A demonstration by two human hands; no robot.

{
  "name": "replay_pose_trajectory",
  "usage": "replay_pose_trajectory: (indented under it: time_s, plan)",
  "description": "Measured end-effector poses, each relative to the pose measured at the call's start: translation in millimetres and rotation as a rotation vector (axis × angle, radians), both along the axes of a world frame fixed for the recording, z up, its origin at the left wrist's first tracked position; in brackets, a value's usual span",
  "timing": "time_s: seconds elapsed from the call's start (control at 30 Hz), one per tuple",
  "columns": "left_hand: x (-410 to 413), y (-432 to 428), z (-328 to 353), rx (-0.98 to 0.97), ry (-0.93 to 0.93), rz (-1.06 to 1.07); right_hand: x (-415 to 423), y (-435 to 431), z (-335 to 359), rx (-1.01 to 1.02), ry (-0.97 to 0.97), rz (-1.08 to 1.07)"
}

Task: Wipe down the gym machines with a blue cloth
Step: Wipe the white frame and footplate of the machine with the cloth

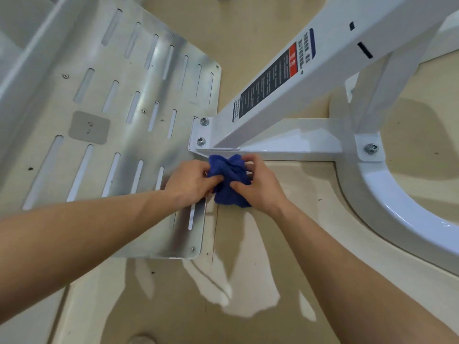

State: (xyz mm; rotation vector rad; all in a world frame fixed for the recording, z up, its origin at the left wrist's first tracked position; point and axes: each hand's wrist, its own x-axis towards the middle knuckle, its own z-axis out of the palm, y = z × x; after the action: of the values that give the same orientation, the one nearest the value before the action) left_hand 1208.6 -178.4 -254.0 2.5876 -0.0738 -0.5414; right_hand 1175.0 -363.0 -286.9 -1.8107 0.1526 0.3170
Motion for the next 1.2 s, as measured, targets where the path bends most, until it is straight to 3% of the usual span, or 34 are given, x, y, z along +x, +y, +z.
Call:
replay_pose_trajectory:
  time_s: [0.13, 0.27, 0.43, 0.67, 0.83, 0.93, 1.03, 1.1, 1.2]
  plan:
    - [4, 2, 0, 0.115, -0.055, 0.089, 2, 5, -7, 0.028, 0.032, -0.149]
    - [14, -13, 4, 0.315, -0.160, 0.083, 19, 21, -13, -0.087, 0.027, -0.253]
    - [24, -24, 0, 0.256, -0.181, 0.199, 34, 36, -20, -0.240, 0.052, -0.307]
    - [16, -16, -12, -0.130, -0.244, 0.267, 37, 52, -34, -0.343, -0.052, -0.353]
    - [30, -13, -15, -0.018, -0.299, 0.263, 27, 60, -37, -0.153, -0.074, -0.313]
    - [31, -14, -17, 0.021, -0.287, 0.282, 8, 55, -43, -0.315, -0.023, -0.335]
    - [31, -13, -17, 0.015, -0.265, 0.350, 9, 51, -42, -0.503, 0.027, -0.172]
    - [31, -11, -17, 0.016, -0.252, 0.373, 19, 52, -40, -0.459, -0.024, -0.153]
    - [31, -14, -18, 0.088, -0.244, 0.335, 34, 52, -37, -0.261, 0.049, -0.290]
